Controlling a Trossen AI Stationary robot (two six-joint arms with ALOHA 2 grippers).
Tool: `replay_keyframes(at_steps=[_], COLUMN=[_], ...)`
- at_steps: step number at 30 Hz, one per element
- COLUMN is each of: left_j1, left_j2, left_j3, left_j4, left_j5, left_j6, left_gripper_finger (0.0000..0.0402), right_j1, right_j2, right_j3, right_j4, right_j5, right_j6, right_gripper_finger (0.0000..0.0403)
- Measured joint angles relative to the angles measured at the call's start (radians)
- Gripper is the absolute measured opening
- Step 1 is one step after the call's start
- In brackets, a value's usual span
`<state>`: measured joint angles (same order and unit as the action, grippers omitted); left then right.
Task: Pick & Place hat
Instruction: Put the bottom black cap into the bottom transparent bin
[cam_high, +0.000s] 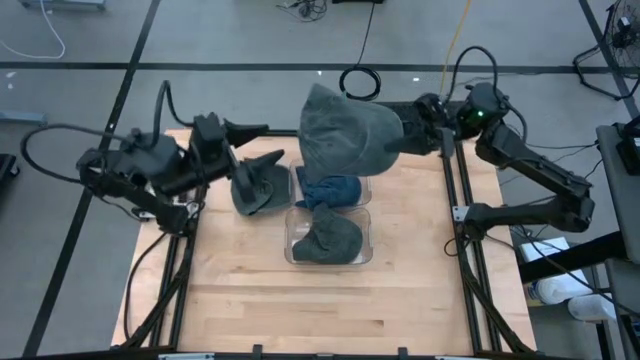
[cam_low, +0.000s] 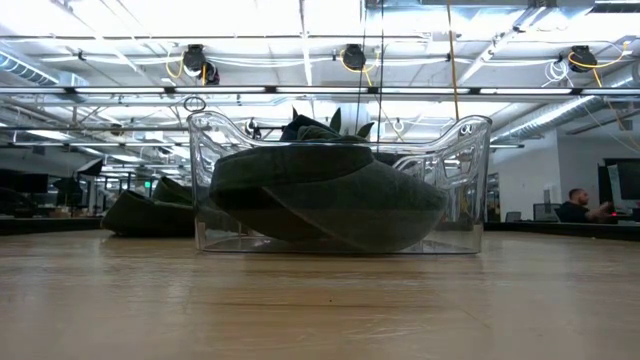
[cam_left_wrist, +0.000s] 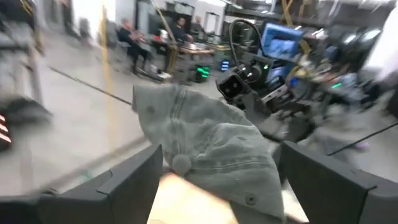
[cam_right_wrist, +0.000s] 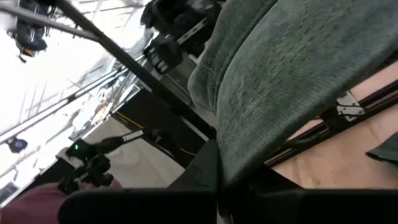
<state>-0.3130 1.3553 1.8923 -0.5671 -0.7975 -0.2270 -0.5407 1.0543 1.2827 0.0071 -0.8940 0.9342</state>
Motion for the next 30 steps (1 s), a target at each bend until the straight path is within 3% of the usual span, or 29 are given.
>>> replay_keyframes(at_steps=[8,16,26,30], left_j1=[0.172,0.279,0.302,0.296], left_j2=[0.003,0.038,0.104,0.109], left_j3=[0.000,0.000,0.000,0.000], left_j4=[-0.054,-0.023,0.015,0.020], left_j5=[0.359,0.587,0.784,0.801], left_j6=[-0.376,-0.513,-0.621,-0.647], left_gripper_finger=[0.0335,0.0335,0.0334,0.0303], right_j1=[0.044,0.108,0.122,0.121], right_j2=[-0.050,-0.041,-0.042,-0.043], right_j3=[0.000,0.000,0.000,0.000], right_j4=[0.003,-0.022,-0.052,-0.050], right_j5=[-0.002,0.002,0.030,0.031], right_j6=[-0.095,-0.175,-0.196,-0.203], right_gripper_finger=[0.0000,0.0000,0.0000,0.0000])
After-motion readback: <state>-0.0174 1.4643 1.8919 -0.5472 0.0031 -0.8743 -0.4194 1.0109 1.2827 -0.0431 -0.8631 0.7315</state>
